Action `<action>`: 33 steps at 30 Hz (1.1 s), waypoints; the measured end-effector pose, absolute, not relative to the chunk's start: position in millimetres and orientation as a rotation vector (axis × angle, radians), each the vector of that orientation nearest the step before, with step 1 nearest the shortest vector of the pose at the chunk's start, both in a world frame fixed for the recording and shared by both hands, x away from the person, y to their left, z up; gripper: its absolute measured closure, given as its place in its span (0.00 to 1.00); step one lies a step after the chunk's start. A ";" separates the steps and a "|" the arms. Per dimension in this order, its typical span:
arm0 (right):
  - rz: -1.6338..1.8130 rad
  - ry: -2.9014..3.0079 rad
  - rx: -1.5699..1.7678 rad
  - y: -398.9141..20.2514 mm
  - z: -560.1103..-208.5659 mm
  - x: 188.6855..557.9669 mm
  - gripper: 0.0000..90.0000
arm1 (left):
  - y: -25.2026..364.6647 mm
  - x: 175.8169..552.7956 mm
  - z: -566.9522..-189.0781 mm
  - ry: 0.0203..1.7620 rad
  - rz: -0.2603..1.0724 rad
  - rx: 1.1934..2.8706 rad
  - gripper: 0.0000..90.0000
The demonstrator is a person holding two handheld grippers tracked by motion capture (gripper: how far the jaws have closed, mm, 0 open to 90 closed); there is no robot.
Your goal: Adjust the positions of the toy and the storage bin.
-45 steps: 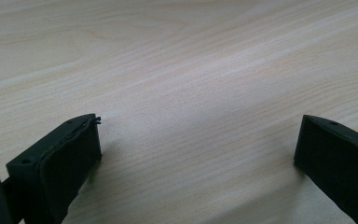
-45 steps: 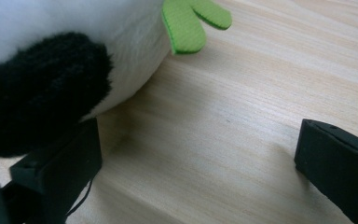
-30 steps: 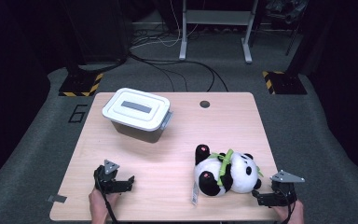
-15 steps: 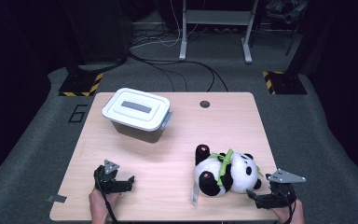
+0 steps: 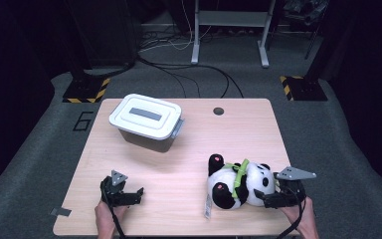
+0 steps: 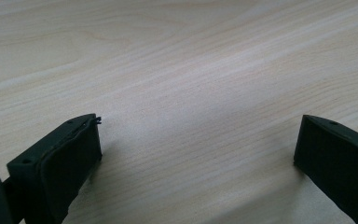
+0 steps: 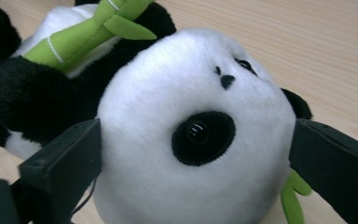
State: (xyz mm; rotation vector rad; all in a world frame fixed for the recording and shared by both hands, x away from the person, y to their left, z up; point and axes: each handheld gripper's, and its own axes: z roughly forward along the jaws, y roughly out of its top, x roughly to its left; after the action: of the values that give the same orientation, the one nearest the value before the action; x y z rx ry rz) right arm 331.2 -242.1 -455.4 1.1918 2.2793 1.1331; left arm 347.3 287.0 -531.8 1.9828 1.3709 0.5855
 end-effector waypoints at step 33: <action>1.346 2.105 1.303 -218.5 -469.5 317.5 0.66 | 286.7 347.3 -531.7 1.370 0.586 1.983 0.00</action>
State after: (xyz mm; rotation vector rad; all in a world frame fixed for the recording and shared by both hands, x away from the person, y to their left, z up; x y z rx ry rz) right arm 317.5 -218.5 -469.5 1.3029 2.1053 1.3462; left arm 347.3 286.7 -531.7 1.9830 1.3704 0.5856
